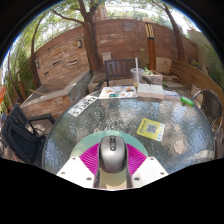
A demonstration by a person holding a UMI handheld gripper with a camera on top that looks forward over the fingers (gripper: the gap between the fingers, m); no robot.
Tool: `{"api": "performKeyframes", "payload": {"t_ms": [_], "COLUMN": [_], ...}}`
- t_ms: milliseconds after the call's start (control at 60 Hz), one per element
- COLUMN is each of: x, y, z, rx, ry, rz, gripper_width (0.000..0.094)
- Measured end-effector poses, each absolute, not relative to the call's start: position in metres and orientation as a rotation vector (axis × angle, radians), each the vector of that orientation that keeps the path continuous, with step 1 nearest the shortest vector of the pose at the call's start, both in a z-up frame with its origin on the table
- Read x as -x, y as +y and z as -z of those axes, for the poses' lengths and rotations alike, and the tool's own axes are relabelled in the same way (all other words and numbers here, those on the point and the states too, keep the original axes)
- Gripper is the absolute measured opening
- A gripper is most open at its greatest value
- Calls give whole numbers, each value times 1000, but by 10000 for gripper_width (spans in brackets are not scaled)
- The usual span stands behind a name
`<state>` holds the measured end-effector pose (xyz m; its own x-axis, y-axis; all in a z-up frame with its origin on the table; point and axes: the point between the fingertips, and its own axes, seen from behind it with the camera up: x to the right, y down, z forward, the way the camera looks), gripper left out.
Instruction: Arrange mouse
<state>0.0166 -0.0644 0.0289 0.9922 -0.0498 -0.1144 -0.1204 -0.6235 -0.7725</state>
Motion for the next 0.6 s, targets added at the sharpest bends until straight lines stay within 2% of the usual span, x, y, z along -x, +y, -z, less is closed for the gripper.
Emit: {"api": "performKeyframes", "payload": {"t_ms": [67, 83, 167, 200, 250, 267, 317, 483, 600], "x": [-13, -4, -9, -10, -5, -5, -1, 9, 20], "y": [-62, -71, -69, -70, -77, -80, -91, -142, -182], "z": [-9, 9, 1, -8, -27, -34, -59, -138, -170], "rx": [2297, 2305, 2309, 2300, 2290, 2284, 2270, 2252, 2267], "ry": [112, 113, 121, 113, 94, 91, 80, 39, 35], "rz": [-97, -95, -50, -31, -19, -14, -1, 83, 110], "gripper_width": [430, 445, 531, 627, 857, 876, 845, 855, 849]}}
